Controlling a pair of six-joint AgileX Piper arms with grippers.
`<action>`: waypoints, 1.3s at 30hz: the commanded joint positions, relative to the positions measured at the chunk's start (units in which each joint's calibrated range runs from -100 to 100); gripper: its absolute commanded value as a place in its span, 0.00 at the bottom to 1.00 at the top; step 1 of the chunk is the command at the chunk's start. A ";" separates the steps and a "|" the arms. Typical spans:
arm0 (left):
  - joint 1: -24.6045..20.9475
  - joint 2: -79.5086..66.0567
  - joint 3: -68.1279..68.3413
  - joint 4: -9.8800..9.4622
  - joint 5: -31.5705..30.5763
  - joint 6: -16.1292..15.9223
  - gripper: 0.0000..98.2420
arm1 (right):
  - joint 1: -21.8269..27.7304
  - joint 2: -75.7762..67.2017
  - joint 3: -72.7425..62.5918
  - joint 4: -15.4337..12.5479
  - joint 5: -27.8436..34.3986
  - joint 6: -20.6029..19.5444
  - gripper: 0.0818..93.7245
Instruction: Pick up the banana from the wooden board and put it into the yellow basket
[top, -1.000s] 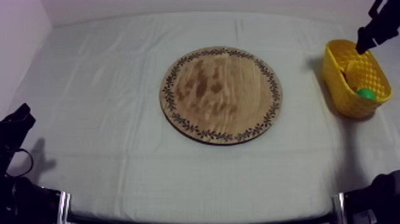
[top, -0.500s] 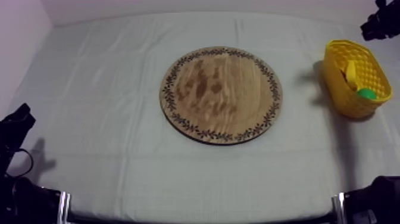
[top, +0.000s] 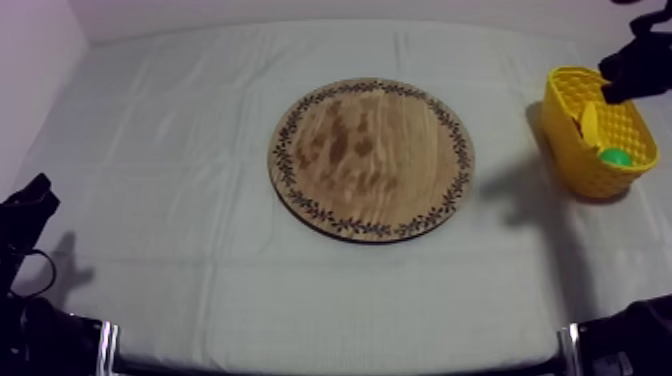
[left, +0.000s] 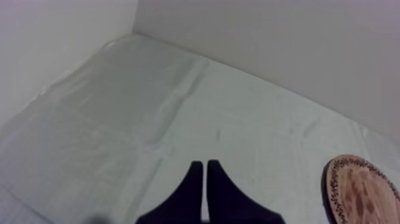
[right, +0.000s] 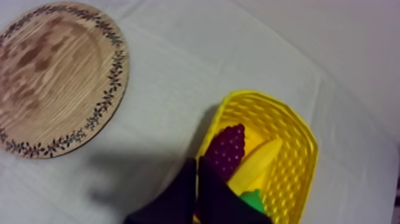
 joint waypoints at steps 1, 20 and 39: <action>-0.02 0.02 -0.02 -0.01 -0.01 0.00 0.00 | 0.05 -4.58 7.24 -3.09 -4.49 4.55 0.00; -0.02 0.02 -0.02 -0.01 -0.01 0.01 0.00 | -1.29 -37.41 41.86 -17.14 -19.17 7.84 0.00; -0.02 0.02 -0.02 -0.01 -0.01 0.00 0.00 | -4.97 -58.46 48.44 2.93 -12.18 -16.18 0.00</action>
